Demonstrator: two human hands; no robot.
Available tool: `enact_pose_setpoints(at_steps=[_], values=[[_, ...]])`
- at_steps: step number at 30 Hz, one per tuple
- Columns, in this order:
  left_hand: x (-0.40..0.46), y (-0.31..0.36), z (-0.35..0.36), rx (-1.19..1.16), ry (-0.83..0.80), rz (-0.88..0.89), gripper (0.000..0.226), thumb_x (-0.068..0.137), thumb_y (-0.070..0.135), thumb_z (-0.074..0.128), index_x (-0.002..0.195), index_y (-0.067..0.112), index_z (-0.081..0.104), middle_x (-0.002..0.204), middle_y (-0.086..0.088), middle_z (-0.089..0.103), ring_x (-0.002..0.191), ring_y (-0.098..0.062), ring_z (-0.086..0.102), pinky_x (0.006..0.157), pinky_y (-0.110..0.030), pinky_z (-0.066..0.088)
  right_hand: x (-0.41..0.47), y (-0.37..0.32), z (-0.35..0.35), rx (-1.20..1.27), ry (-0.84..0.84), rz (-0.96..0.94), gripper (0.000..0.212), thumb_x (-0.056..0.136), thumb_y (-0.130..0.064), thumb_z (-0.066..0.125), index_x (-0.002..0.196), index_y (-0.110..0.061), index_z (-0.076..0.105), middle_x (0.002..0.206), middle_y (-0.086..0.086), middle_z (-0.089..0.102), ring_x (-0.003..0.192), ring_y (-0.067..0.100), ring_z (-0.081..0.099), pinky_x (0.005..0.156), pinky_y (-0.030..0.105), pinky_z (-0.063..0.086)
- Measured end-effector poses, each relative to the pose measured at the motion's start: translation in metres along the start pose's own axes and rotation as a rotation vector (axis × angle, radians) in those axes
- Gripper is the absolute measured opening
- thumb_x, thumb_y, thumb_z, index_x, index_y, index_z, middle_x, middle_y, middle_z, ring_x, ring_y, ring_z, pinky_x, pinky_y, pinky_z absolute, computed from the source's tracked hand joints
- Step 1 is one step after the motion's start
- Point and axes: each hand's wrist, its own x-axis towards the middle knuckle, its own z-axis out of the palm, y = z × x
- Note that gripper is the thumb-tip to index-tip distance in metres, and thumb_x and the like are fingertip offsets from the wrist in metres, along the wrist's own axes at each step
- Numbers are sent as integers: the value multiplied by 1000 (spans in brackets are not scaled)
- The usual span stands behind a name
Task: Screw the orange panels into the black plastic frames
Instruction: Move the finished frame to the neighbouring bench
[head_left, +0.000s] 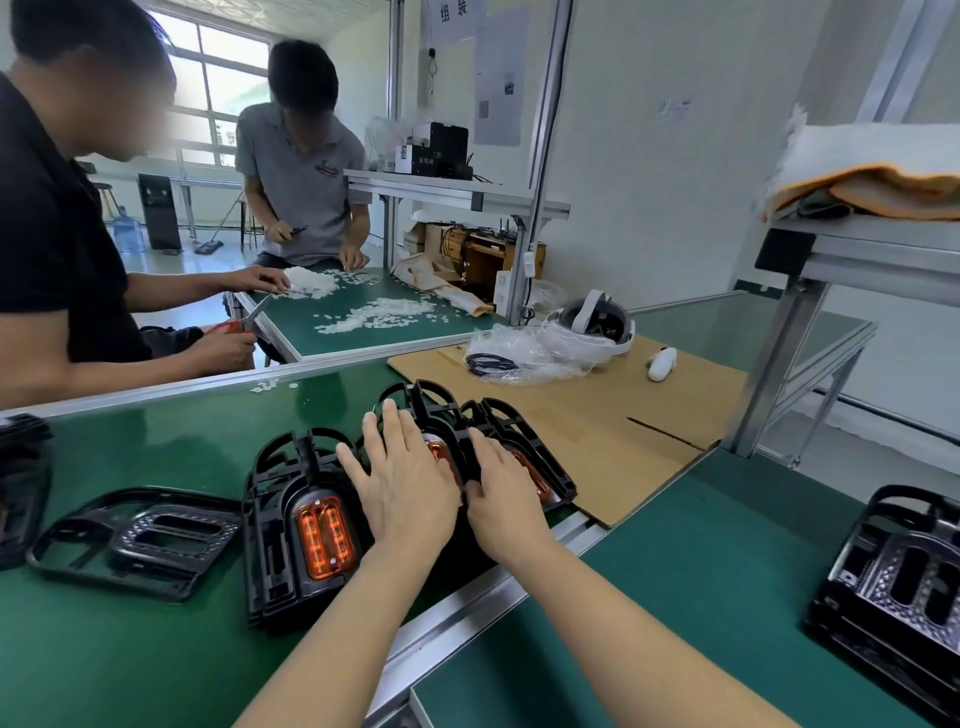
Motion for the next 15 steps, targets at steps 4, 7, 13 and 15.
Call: enact_pose_setpoints(at_steps=[4, 7, 13, 15], values=[[-2, 1, -2, 30, -9, 36, 68, 95, 37, 42, 151, 13, 13, 160, -3, 4, 146, -25, -3, 114, -55, -5, -3, 4, 1, 15, 0, 6, 60, 98, -11, 46, 153, -18, 23, 154, 2, 33, 142, 18, 28, 117, 37, 21], [-3, 2, -4, 44, -7, 49, 68, 94, 38, 42, 150, 14, 14, 160, -3, 5, 146, -25, -3, 114, -56, -5, -5, 7, 2, 28, 8, 14, 59, 99, -14, 46, 153, -19, 23, 155, 2, 31, 144, 18, 26, 118, 37, 19], [-10, 12, -3, 16, -9, 99, 61, 99, 35, 31, 152, 15, 7, 161, -2, -1, 147, -20, -6, 115, -50, -10, -11, 12, 2, -28, 21, 72, 53, 105, -26, 32, 155, -22, 15, 161, -4, 15, 148, 12, 8, 120, 41, 2], [-15, 17, -2, 16, -11, 131, 57, 101, 32, 24, 152, 15, 4, 161, -2, -3, 147, -19, -7, 116, -47, -10, -16, 15, 0, -63, 27, 105, 53, 106, -31, 26, 155, -22, 10, 163, -5, 7, 149, 12, 1, 119, 41, -3]])
